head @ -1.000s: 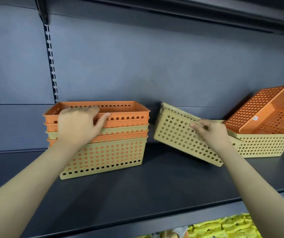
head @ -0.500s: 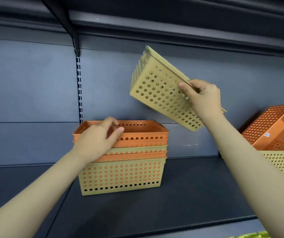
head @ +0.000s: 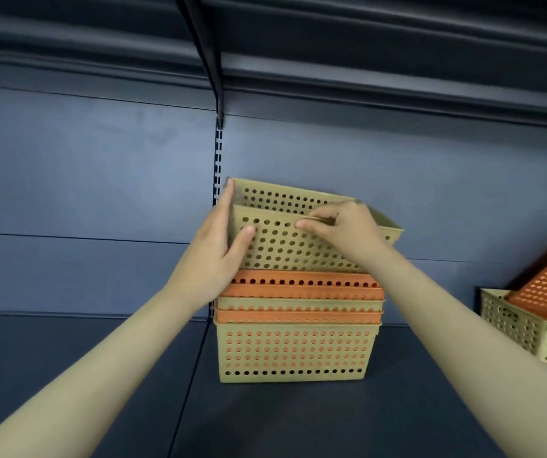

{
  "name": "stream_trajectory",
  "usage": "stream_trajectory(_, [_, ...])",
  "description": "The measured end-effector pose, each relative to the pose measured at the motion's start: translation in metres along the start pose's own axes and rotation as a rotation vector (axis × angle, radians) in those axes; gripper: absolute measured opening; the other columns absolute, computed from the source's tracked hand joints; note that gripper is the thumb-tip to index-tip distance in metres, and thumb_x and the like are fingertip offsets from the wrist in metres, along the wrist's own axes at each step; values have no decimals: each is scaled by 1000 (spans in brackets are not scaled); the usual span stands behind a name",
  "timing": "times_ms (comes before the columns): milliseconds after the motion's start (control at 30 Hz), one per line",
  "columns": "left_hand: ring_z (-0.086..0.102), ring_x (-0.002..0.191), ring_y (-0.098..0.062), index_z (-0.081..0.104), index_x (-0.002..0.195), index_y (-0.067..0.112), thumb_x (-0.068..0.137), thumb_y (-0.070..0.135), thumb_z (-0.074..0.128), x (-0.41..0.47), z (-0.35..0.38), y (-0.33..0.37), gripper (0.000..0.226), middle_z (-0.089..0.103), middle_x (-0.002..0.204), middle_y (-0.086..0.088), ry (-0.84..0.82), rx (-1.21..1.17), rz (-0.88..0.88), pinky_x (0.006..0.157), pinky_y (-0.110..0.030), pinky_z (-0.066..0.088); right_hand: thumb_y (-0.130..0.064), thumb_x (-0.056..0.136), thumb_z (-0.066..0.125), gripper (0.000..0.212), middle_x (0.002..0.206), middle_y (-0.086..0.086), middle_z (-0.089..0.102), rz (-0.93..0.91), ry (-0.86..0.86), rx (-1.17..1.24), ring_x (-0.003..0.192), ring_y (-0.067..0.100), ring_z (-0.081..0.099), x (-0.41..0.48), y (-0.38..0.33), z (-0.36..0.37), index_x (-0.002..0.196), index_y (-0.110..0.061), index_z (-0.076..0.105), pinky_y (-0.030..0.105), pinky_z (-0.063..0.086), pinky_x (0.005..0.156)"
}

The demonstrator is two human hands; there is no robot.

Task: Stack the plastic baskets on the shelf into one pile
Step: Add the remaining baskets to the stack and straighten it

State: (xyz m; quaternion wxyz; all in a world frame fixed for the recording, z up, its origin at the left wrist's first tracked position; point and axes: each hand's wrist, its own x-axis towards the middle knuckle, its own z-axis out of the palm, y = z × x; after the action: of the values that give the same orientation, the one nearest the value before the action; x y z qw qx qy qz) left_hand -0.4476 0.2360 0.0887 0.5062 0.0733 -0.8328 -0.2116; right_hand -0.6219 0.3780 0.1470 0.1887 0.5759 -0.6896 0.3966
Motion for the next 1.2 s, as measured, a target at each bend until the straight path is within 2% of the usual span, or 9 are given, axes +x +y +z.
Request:
stream_trajectory(133, [39,135,-18,33,148,25,101,50,31,-4,3,-14,53,37,152,0,2,142,-76,111,-42,35,-44,84,66,24,72,-8,71,-8,-132,-96,64,5,59,1,0,12,86,-23,77,32,42,82])
stream_trajectory(233, [50,121,-24,54,122,14,102,44,32,-2,6,-24,43,46,136,-8,-32,181,-136,100,-37,40,-39,87,65,26,110,-10,72,-17,-199,-76,99,5,62,-1,5,7,109,-26,71,33,44,101])
stream_trajectory(367, [54,79,-27,50,87,7,103,28,37,5,-1,-40,30,50,91,-8,82,251,-86,67,-33,36,-69,82,48,55,131,-13,61,57,-92,-423,123,16,52,-5,46,-24,124,-36,59,43,33,105])
stream_trajectory(467, [55,87,-17,53,100,12,100,36,44,11,-10,-49,26,56,104,-4,23,175,-78,73,-31,43,-85,69,36,86,150,-6,43,204,-208,-434,139,20,35,-18,76,-41,138,-33,47,50,30,111])
stream_trajectory(567, [51,122,-14,40,139,28,96,55,41,13,-12,-55,51,54,132,3,-176,8,-203,96,-33,41,-71,78,51,80,161,1,16,242,-128,-242,148,24,13,-27,83,-33,146,-32,34,50,18,119])
stream_trajectory(767, [38,124,23,7,155,37,71,65,66,10,-12,-62,106,35,133,43,-312,-226,-184,99,-6,35,-50,85,62,85,162,-3,17,377,-17,217,144,11,24,-36,84,-20,152,-31,14,45,29,116])
stream_trajectory(900, [52,127,-3,21,154,34,51,81,71,19,-14,-63,125,51,141,21,-228,-214,-212,104,-29,44,-41,87,65,78,160,8,23,374,56,336,134,8,35,-24,77,-28,150,-34,20,39,40,107])
stream_trajectory(1000, [58,119,-8,37,150,26,58,76,63,26,-16,-50,108,55,142,5,-62,-167,-228,96,-21,45,-44,88,61,66,155,13,32,420,103,372,139,20,39,-12,73,-38,145,-32,30,46,42,108])
stream_trajectory(1200, [66,109,-15,63,129,16,59,82,58,40,-15,-39,97,71,120,-2,83,-177,-333,96,-41,53,-46,89,60,53,122,7,60,553,31,406,102,22,63,5,76,-40,136,-27,44,35,49,83])
